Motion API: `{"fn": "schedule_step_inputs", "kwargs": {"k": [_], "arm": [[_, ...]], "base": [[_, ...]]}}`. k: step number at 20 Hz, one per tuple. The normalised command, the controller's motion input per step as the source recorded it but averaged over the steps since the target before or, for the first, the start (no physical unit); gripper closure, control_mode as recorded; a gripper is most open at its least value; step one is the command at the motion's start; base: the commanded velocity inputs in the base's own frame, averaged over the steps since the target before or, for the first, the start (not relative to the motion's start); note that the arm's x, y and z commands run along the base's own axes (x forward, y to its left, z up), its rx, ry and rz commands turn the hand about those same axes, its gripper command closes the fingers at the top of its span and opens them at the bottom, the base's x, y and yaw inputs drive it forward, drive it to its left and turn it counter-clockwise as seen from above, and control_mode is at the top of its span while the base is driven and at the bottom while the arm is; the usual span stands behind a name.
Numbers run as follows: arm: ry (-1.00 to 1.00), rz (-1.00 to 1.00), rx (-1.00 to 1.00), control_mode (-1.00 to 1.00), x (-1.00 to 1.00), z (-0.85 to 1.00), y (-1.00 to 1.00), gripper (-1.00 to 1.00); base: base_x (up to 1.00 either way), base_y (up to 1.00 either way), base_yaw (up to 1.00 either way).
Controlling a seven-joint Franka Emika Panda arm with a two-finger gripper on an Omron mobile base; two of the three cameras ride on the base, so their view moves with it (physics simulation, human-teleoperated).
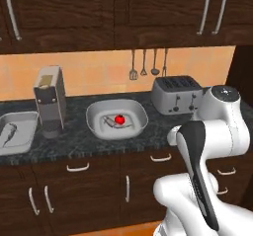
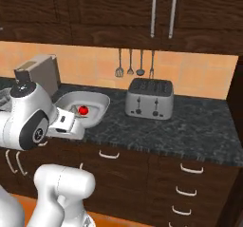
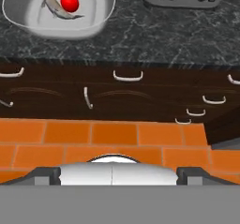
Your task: Place one tomato and one fish in each tupperware on the nearby counter, to pack two identical lunches.
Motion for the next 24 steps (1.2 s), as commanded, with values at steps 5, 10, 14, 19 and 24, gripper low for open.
{"fn": "schedule_step_inputs", "kwargs": {"k": [5,10,14,19,24], "arm": [[0.0,0.0,0.0,1.0,0.0,0.0,0.0,-1.0],[0.0,0.0,0.0,1.0,0.0,0.0,0.0,-1.0],[0.0,0.0,0.0,1.0,0.0,0.0,0.0,-1.0],[0.0,0.0,0.0,1.0,0.0,0.0,0.0,-1.0],[0.0,0.0,0.0,1.0,0.0,0.0,0.0,-1.0]], "base": [[-0.52,-1.0,-0.05],[-0.15,-1.0,-0.07],[0.0,-1.0,-0.12],[0.0,-1.0,-0.12],[0.0,-1.0,-0.12]]}}
